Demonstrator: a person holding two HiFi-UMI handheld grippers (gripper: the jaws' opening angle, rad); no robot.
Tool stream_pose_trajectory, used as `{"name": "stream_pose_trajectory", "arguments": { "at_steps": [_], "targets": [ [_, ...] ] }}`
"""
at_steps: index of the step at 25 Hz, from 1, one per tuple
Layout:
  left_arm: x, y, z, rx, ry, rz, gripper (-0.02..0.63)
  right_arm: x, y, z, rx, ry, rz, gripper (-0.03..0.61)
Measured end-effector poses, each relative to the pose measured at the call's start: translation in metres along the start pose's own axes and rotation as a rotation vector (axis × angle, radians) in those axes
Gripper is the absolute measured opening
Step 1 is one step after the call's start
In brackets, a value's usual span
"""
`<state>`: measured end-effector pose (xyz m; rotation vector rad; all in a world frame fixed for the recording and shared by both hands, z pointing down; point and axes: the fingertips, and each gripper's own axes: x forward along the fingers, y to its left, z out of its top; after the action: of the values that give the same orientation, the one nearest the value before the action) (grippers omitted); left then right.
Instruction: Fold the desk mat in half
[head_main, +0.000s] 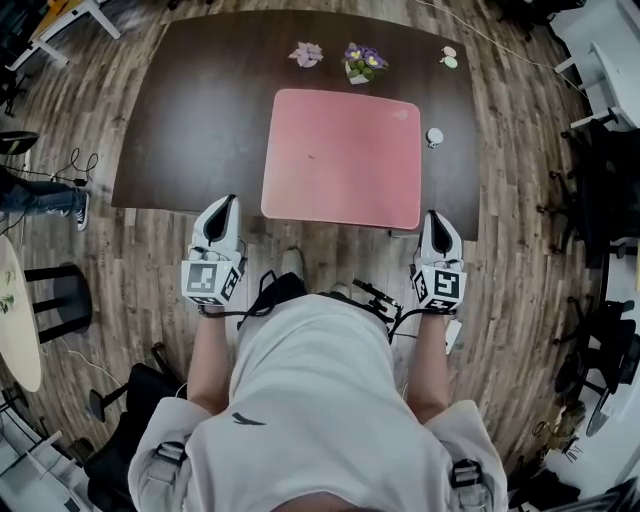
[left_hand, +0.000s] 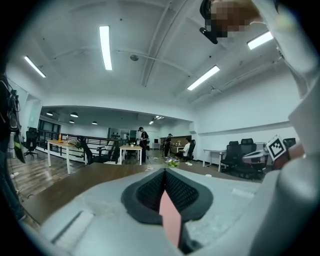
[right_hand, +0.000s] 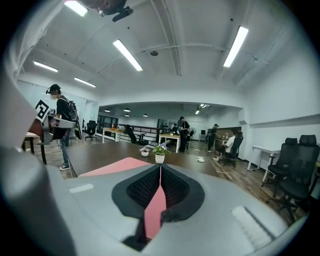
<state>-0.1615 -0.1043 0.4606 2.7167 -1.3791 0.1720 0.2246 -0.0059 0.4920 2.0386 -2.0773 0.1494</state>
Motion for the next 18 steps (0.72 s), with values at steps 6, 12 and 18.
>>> {"name": "stream_pose_trajectory", "arguments": {
  "at_steps": [6,12,18],
  "targets": [
    [0.017,0.029,-0.006,-0.004,0.028,-0.054,0.008,0.028,0.003,-0.01,-0.052,0.063,-0.039,0.023],
    [0.03,0.046,-0.006,-0.003,0.036,-0.046,0.008,0.05,0.009,-0.023,-0.058,0.113,-0.017,0.043],
    [0.04,0.061,-0.006,-0.036,0.018,0.034,0.008,0.07,0.0,-0.037,-0.066,0.154,0.006,0.068]
  ]
}}
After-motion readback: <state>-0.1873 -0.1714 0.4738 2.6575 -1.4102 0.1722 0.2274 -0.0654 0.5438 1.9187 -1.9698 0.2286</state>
